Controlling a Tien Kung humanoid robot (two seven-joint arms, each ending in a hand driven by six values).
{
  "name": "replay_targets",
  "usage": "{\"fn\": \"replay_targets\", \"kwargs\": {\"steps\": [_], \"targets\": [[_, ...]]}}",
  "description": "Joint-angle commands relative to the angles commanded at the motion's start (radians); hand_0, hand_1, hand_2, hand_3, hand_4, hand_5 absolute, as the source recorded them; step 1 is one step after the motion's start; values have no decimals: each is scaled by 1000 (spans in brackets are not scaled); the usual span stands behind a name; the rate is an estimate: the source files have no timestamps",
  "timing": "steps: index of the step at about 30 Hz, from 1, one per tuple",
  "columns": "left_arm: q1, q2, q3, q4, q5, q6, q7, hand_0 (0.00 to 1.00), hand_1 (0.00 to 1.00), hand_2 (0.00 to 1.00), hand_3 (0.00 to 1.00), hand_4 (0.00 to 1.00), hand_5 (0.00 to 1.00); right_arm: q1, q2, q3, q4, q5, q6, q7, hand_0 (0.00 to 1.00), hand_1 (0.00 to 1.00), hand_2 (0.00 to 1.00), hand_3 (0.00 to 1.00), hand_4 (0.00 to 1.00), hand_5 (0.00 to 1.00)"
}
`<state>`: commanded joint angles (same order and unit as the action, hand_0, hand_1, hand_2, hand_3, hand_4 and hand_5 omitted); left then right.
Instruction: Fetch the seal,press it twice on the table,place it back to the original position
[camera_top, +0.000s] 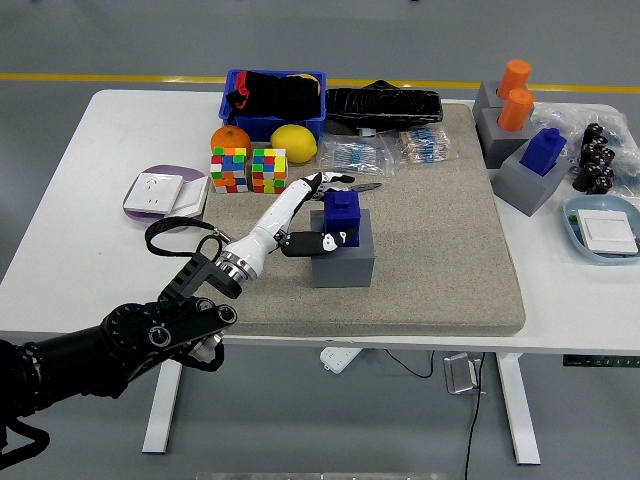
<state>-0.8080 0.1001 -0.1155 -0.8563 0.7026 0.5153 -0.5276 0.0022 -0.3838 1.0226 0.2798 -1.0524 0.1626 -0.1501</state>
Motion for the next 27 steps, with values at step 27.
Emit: {"fn": "replay_targets", "kwargs": {"steps": [27], "targets": [[-3,-8,22,10,-23,-38,1,846,711,606,805,698,2,-1,1,3,0,-1,0,0,836,765,755,699,760,366]]}}
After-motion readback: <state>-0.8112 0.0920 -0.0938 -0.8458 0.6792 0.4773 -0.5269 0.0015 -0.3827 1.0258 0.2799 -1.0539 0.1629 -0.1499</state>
